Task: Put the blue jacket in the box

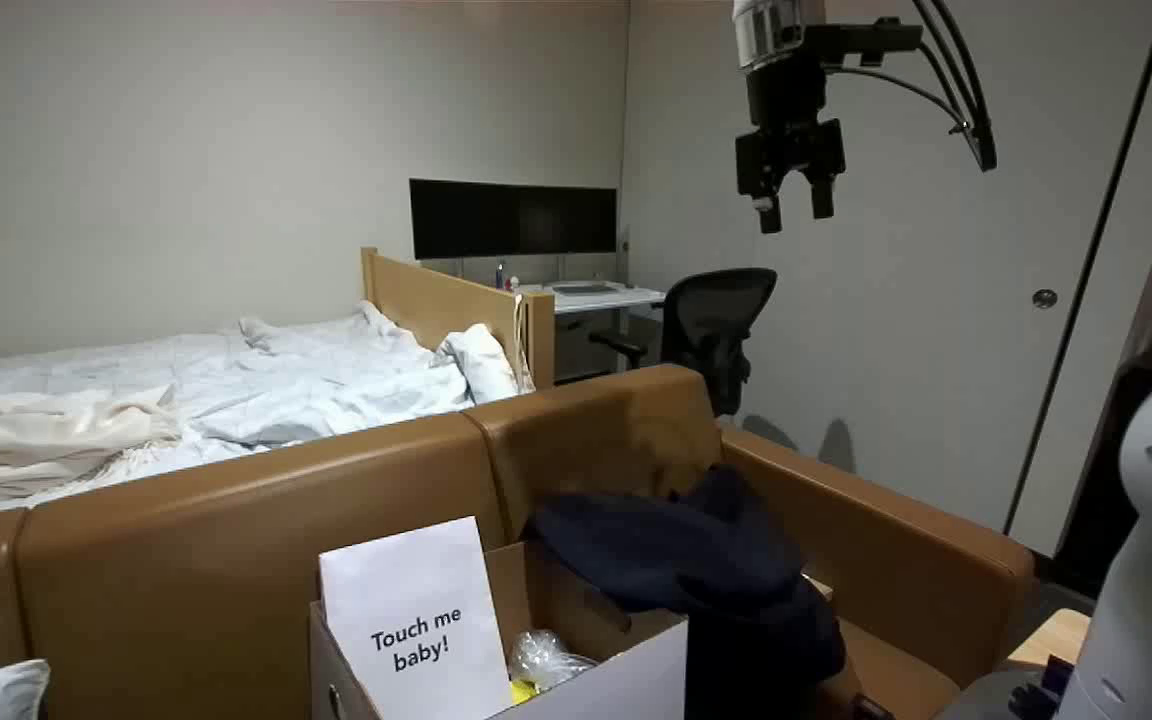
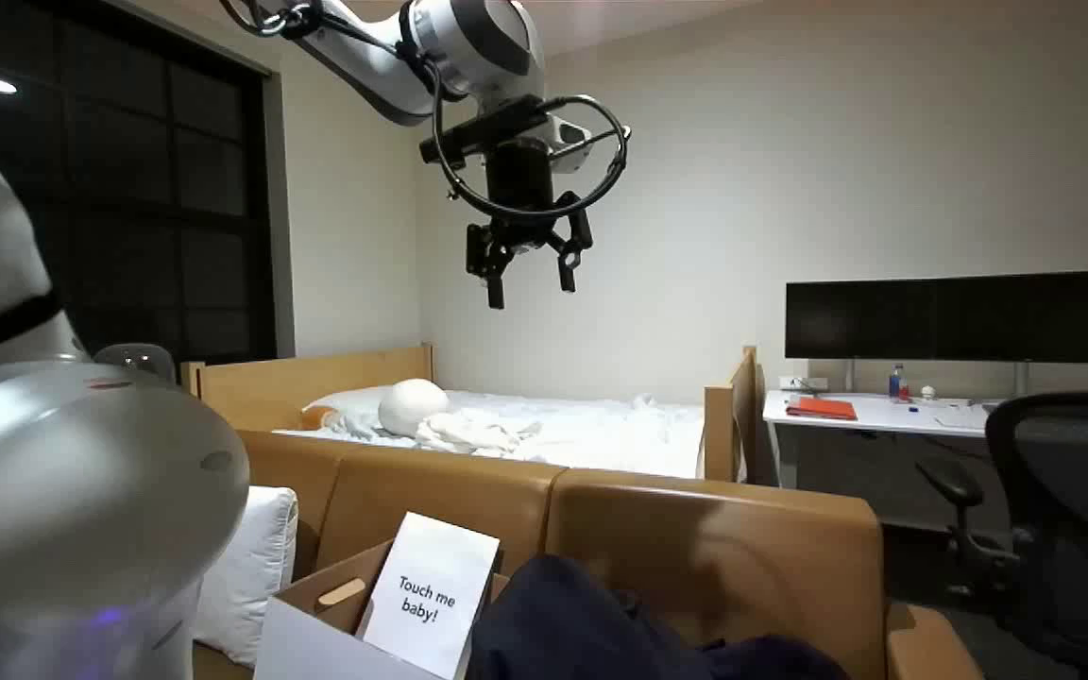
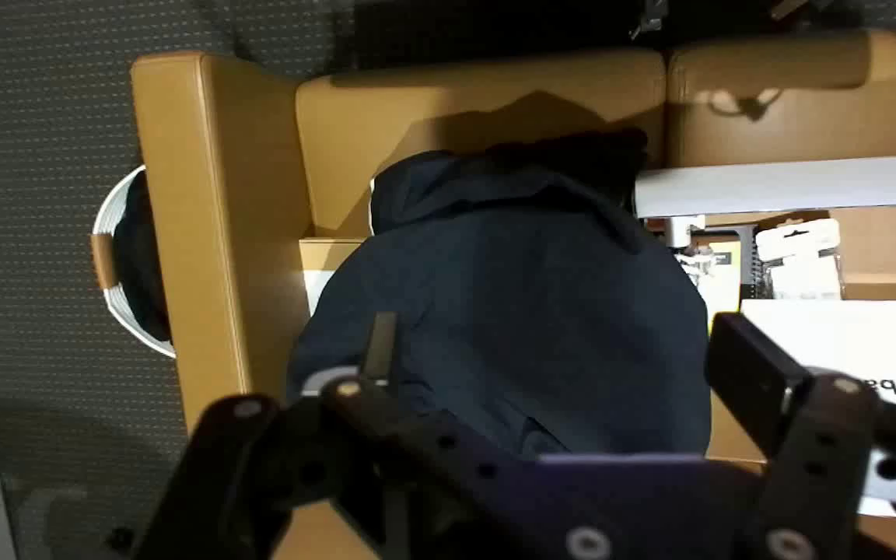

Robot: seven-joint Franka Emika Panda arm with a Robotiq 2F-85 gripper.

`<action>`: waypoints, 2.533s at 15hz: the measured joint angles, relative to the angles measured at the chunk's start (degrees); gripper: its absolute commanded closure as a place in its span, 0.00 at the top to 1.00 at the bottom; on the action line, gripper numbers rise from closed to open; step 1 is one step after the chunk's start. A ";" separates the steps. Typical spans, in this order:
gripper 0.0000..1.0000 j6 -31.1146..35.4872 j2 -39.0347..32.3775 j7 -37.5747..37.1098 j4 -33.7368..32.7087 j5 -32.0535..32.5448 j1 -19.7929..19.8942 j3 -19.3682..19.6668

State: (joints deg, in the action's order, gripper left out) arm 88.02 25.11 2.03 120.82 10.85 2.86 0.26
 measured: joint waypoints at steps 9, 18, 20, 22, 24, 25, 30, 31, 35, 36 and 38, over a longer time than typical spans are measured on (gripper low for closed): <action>1.00 -0.68 0.13 -0.47 -0.54 0.09 -0.02 0.07; 1.00 -5.33 -3.15 3.64 -16.43 -0.70 4.69 14.10; 1.00 -4.09 -6.20 7.13 -18.46 -2.23 5.51 17.99; 1.00 -4.12 -6.59 7.12 -18.48 -2.23 5.76 17.60; 1.00 -4.22 -6.05 6.88 -18.49 -2.23 5.75 16.23; 1.00 -4.23 -5.94 6.88 -18.48 -2.23 5.76 16.11; 1.00 -4.23 -5.82 6.88 -18.48 -2.23 5.78 16.16; 1.00 -4.23 -5.81 6.88 -18.48 -2.23 5.79 16.17; 1.00 -4.23 -5.81 6.88 -18.48 -2.23 5.79 16.17; 1.00 -4.23 -5.81 6.88 -18.48 -2.23 5.79 16.17; 1.00 -3.64 -6.07 6.18 -18.63 -2.85 5.87 16.22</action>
State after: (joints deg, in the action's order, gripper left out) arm 84.38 19.05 8.20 102.19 8.00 8.73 16.48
